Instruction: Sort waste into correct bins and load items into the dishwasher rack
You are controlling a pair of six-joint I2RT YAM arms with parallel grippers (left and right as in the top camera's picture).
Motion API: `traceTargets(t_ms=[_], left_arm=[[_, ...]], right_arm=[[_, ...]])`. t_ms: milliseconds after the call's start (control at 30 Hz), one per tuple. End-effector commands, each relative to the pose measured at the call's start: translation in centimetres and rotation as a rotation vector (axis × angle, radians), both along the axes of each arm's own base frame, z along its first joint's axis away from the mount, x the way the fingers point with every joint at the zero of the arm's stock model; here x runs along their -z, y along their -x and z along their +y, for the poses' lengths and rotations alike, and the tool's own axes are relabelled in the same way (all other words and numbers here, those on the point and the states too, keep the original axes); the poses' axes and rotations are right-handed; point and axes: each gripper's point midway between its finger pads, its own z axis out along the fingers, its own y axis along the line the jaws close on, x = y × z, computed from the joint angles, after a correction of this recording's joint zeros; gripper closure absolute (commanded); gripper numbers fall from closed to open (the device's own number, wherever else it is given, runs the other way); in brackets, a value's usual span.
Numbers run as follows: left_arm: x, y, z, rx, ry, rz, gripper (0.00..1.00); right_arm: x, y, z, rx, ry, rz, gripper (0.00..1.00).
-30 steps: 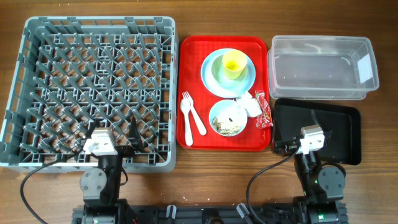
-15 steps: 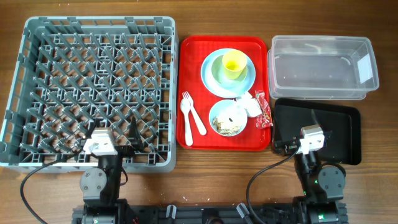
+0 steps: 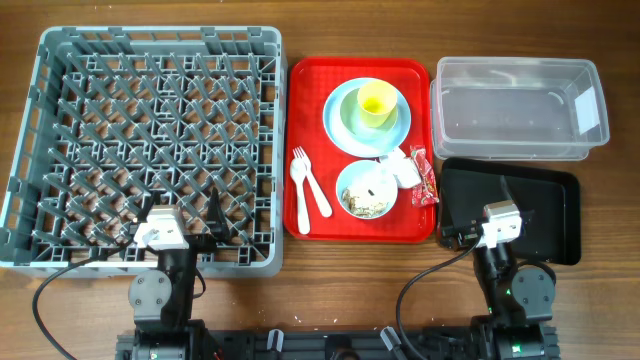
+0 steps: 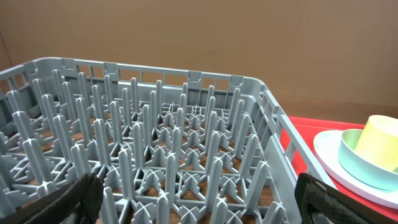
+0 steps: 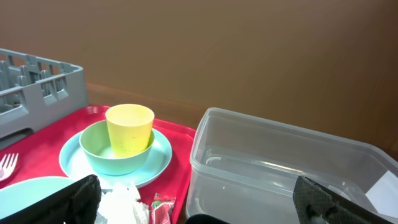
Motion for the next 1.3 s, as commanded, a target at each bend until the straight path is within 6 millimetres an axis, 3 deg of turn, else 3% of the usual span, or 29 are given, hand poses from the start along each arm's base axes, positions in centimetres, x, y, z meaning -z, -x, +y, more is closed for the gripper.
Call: traceTargets(t_ms=[0, 1267], left_arm=[[0.14, 0.01, 0.07, -0.006, 0.002, 0.001, 0.0], [0.23, 0.0, -0.33, 0.017, 0.004, 0.005, 0.0]], right_arm=[[-0.02, -0.04, -0.23, 0.011, 0.009, -0.003, 0.0], [-0.02, -0.04, -0.22, 0.011, 0.009, -0.003, 0.0]])
